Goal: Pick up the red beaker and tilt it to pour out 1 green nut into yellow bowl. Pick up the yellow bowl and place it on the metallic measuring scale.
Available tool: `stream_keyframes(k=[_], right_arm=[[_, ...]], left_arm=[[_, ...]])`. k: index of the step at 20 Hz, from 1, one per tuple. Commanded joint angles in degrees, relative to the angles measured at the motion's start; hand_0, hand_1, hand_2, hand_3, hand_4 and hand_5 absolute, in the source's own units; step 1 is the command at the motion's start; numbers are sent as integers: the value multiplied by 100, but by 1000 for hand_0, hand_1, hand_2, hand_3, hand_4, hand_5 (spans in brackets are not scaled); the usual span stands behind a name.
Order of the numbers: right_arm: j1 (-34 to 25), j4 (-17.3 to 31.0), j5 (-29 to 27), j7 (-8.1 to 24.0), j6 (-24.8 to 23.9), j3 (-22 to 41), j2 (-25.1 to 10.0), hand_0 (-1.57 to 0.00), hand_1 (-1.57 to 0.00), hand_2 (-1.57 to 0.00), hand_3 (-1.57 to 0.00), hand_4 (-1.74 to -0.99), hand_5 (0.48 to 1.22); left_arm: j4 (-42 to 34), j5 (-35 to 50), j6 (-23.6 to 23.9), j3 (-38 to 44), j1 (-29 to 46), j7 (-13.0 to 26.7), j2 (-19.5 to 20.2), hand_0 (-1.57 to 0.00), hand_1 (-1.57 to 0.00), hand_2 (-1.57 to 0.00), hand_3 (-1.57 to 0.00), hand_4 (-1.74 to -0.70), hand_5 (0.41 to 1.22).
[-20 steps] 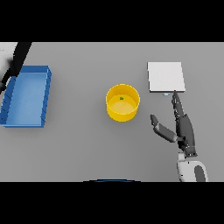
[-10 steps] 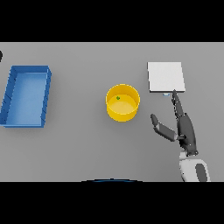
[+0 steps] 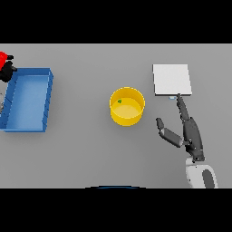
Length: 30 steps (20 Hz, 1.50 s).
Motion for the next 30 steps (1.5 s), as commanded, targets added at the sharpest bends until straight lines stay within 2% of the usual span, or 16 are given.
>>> stream_keyframes(k=[1, 3, 5, 8, 9, 10, 11, 12, 14, 16, 18, 21, 23, 26, 29, 30], right_arm=[[62, -69, 14, -27, 9, 9, -29, 1, 1, 1, 1, -1214, 664], [105, -73, -44, -65, 66, 5, -41, 1, 1, 1, 1, -1217, 666], [90, -12, 51, -64, -16, 48, 27, 1, 1, 1, 1, -1214, 666], [57, -29, 45, -41, -40, 33, 29, 1, 1, 1, 1, -1205, 664], [60, -43, 56, -120, -34, 55, 36, 1, 1, 1, 1, -1202, 667], [76, -21, 54, -100, -45, 33, 27, 1, 1, 1, 1, -1197, 664], [111, -56, 52, -111, -58, 29, 28, 1, 1, 1, 1, -1192, 663], [201, -117, 64, -196, -36, 62, 17, 1, 1, 1, 1, -1188, 663], [107, -96, 72, -71, -43, 38, -9, 1, 1, 1, 1, -1185, 665], [174, -111, 123, -81, -67, 104, 55, 1, 1, 1, 1, -1182, 667], [266, -143, 88, -79, -20, 112, 45, 1, 1, 1, 1, -1187, 667], [172, -134, 104, 63, -33, 90, 25, 1, 1, 1, 1, -1188, 668], [167, -125, 161, 96, -50, 132, 53, 1, 1, 1, 1, -1193, 660], [16, -37, 342, 128, -29, 112, -177, 1, 1, 1, 1, -1203, 660], [-265, 52, 220, 12, 374, 162, -420, 1, 1, 1, 1, -1162, 694], [-456, 118, 313, -18, 495, 240, -535, 1, 1, 1, 1, -1180, 708]], left_arm=[[-107, 35, 136, -34, 180, -30, -12, -1571, -1571, -1571, -1474, -1741, 1221], [-276, 76, 345, -116, 323, 103, -13, -1571, -1571, -1571, -1509, -1741, 1221], [-198, 152, 435, -227, 384, 120, -31, -1571, -1571, -1571, -1531, -1741, 1166], [-164, 288, 494, -445, 477, 120, 95, -1571, -1571, -1571, -1551, -1741, 967], [-149, 318, 449, -555, 467, 120, 150, -1571, -1571, -1571, -1555, -1667, 908], [-155, 409, 273, -641, 398, 117, 201, -1571, -1571, -1571, -1503, -1530, 865], [-326, 513, 27, -687, 429, 108, 245, -1564, -1449, -1432, -1362, -1374, 830], [-470, 698, -229, -685, 497, 80, 333, -1457, -1180, -1187, -1129, -1229, 803], [-645, 988, -687, -717, 535, 122, 543, -932, -755, -767, -722, -1034, 758], [-736, 1110, -940, -795, 529, 119, 649, -596, -483, -490, -462, -916, 723], [-764, 1230, -1064, -768, 561, 51, 685, -381, -309, -313, -295, -851, 698], [-657, 1253, -1120, -789, 454, 71, 581, -195, -158, -160, -151, -802, 679], [-663, 1270, -1022, -700, 459, -58, 613, -124, -100, -102, -96, -791, 674], [-626, 1307, -868, -599, 462, -343, 523, -63, -51, -52, -49, -785, 674], [-574, 1295, -781, -553, 431, -458, 486, -32, -26, -26, -24, -780, 679], [-656, 1272, -759, -584, 463, -431, 524, -25, -20, -21, -19, -776, 685]])
